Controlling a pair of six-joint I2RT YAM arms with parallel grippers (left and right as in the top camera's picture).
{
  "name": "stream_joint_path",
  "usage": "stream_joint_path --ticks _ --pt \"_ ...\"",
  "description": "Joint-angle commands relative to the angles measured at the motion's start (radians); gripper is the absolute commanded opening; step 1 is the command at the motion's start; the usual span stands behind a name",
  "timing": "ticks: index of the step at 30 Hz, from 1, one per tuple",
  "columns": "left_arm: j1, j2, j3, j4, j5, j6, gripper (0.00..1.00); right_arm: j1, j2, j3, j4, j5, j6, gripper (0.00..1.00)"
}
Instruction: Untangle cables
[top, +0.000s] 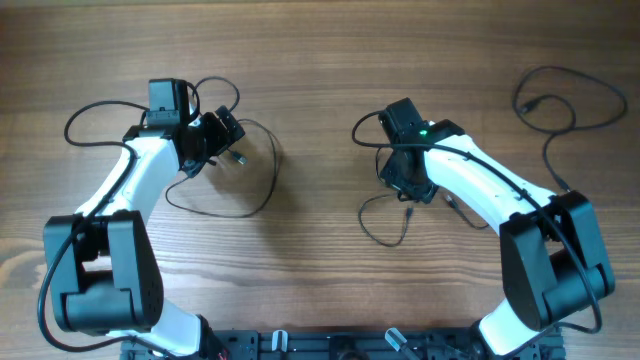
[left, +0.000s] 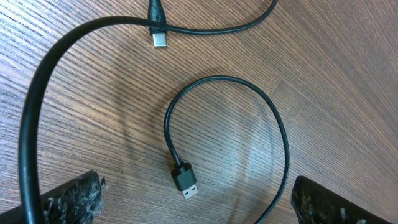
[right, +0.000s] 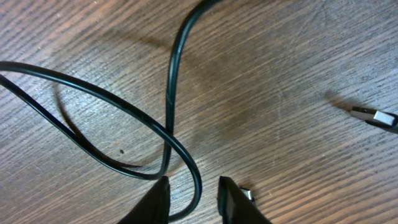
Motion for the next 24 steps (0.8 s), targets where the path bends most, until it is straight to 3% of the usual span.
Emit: stream_joint_path --ticks 1,6,8,12,21,24 --pt "-0.004 0.008 0.003 0.002 -0.006 0.005 1.0 0.001 -0.011 -0.01 0.0 -0.006 0.001 0.29" --pt "-0.004 0.008 0.003 0.002 -0.006 0.005 1.0 0.001 -0.001 -0.01 0.021 -0.009 -0.031 0.25" --pt "-0.004 0.008 0.003 0.002 -0.006 0.005 1.0 -0.01 0.012 -0.01 0.027 -0.033 -0.051 0.15" --pt "-0.004 0.008 0.003 0.002 -0.006 0.005 1.0 -0.017 0.013 -0.01 0.026 -0.035 -0.05 0.11" --pt "-0.004 0.008 0.003 0.002 -0.006 0.005 1.0 -0.017 0.013 -0.01 0.026 -0.047 -0.051 0.24" --pt "-0.004 0.008 0.003 0.002 -0.006 0.005 1.0 -0.018 0.019 -0.01 0.027 -0.051 -0.054 0.24"
